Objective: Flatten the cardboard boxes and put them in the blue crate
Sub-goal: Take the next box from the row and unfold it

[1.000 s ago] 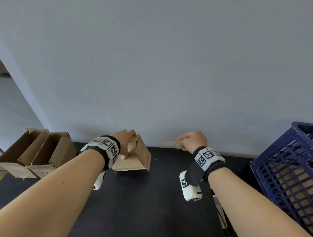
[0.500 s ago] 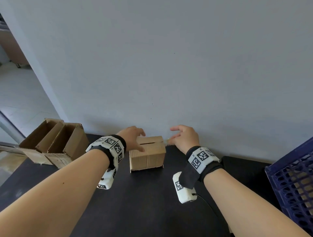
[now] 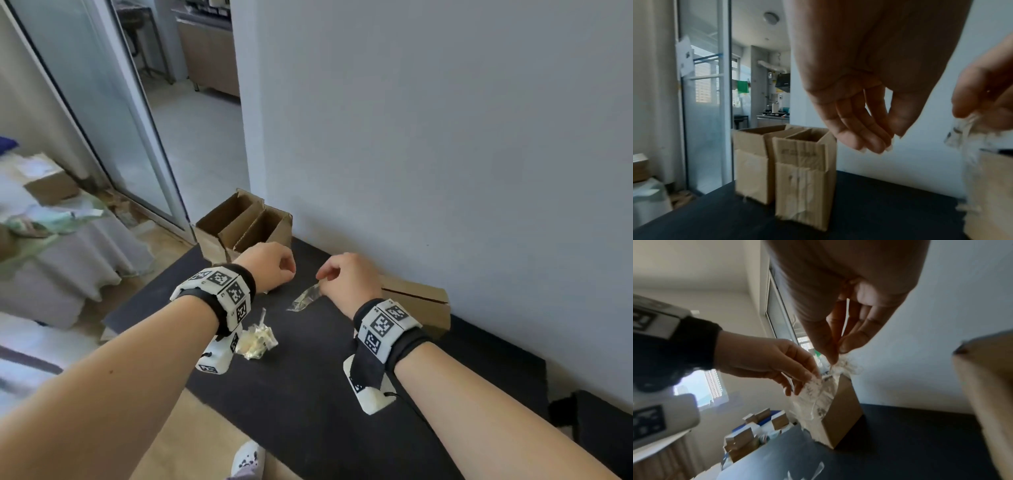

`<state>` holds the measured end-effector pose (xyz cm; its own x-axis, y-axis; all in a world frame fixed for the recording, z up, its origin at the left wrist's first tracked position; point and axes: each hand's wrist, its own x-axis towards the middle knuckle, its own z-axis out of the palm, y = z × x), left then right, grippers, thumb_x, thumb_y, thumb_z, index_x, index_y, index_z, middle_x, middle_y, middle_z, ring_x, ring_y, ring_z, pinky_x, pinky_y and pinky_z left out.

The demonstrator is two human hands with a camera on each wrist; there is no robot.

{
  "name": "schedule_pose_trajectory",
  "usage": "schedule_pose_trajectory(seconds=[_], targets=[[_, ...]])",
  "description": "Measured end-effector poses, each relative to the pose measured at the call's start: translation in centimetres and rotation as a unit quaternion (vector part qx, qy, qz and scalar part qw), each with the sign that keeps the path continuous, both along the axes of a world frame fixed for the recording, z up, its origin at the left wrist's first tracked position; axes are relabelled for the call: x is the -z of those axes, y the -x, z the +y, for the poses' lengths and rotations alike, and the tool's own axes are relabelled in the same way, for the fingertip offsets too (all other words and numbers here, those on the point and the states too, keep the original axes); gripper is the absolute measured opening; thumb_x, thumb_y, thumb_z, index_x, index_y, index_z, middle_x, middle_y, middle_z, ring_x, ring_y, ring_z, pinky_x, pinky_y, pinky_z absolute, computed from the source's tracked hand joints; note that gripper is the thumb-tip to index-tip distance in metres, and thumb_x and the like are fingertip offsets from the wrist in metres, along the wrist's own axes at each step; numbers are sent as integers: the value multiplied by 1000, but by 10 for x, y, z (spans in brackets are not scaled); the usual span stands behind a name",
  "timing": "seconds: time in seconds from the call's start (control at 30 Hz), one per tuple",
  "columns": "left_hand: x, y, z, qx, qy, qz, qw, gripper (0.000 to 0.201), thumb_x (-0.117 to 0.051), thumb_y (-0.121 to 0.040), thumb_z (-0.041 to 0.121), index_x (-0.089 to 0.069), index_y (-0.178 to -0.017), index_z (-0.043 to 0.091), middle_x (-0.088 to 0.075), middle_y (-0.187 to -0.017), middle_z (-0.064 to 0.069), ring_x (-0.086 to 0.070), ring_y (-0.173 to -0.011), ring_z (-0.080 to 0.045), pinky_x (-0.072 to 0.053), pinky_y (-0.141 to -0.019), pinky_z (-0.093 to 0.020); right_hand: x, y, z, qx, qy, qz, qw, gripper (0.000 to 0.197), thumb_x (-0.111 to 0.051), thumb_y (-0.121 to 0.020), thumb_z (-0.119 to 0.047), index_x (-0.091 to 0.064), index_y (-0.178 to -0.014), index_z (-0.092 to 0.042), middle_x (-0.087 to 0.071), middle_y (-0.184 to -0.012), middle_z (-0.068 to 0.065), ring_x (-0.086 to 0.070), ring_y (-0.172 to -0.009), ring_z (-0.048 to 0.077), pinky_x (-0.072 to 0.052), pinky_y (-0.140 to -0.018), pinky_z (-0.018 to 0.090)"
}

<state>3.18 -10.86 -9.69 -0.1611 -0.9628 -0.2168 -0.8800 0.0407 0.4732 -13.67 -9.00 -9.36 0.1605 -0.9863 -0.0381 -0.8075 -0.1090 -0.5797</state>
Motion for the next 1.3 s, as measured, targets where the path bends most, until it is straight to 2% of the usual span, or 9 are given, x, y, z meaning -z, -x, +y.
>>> schedule_pose_trajectory(seconds=[0.1,0.27,0.4,0.5,0.7,0.8,0.93,1.1,1.3], targets=[[15,-28,8,-29,-52,0,998,5,-59,-90,23,-63,-94,24,-58,-90,7,-57,-85,-10,-46,-74,-21,16,-25,-3,-28,-31,29,999,14,-65,-84,-17,-74,-91,-23,-70,-93,-4,-63,-87,14,-52,-80,28],[43,-59,15,-53,-222,39,973,11,-57,-91,17,-63,-95,9,-72,-81,-9,-64,-64,-17,-56,-66,-28,44,-66,-7,-66,-90,83,990,12,-66,-86,-20,-70,-97,-22,-69,-97,-2,-64,-90,16,-53,-77,28],[71,-73,22,-71,-319,73,942,4,-57,-91,11,-58,-91,7,-70,-74,-9,-66,-60,-18,-57,-63,-29,68,-96,-7,-88,-141,113,980,9,-67,-85,-22,-68,-94,-22,-69,-95,-2,-63,-89,16,-50,-71,26],[90,-82,23,-83,-332,94,935,5,-57,-86,5,-60,-91,7,-71,-83,-14,-67,-69,-23,-58,-72,-33,85,-110,-6,-93,-191,134,968,9,-66,-84,-22,-70,-92,-23,-70,-94,-2,-63,-89,17,-49,-72,25],[110,-91,19,-84,-331,123,932,24,-64,-78,2,-65,-101,6,-73,-94,-13,-67,-64,-14,-58,-67,-24,111,-113,-11,-106,-257,144,950,20,-56,-79,-18,-71,-69,-27,-72,-85,-7,-65,-89,17,-48,-72,22],[113,-88,15,-83,-332,118,932,22,-62,-80,2,-64,-101,5,-73,-92,-14,-68,-67,-16,-59,-71,-27,111,-111,-17,-118,-292,127,941,23,-55,-83,-17,-77,-83,-23,-73,-93,-3,-62,-93,18,-50,-79,26],[106,-82,10,-69,-328,74,939,17,-64,-83,9,-62,-100,7,-72,-83,-11,-67,-66,-17,-59,-77,-33,106,-109,-21,-117,-268,149,945,24,-58,-83,-14,-63,-64,-29,-65,-92,-2,-61,-92,20,-50,-81,29],[87,-77,7,-36,-306,-26,951,14,-67,-85,19,-58,-94,13,-64,-59,1,-60,-47,-8,-53,-56,-23,91,-95,-26,-97,-240,102,961,13,-69,-82,-21,-63,-92,-27,-64,-96,-5,-61,-97,16,-51,-83,29],[58,-55,-3,-15,-278,-19,960,16,-62,-89,18,-64,-99,6,-68,-73,-4,-63,-55,-12,-53,-57,-23,57,-63,-36,-43,-174,-12,984,8,-62,-89,-21,-70,-90,-21,-67,-93,-4,-62,-93,15,-55,-87,39]])
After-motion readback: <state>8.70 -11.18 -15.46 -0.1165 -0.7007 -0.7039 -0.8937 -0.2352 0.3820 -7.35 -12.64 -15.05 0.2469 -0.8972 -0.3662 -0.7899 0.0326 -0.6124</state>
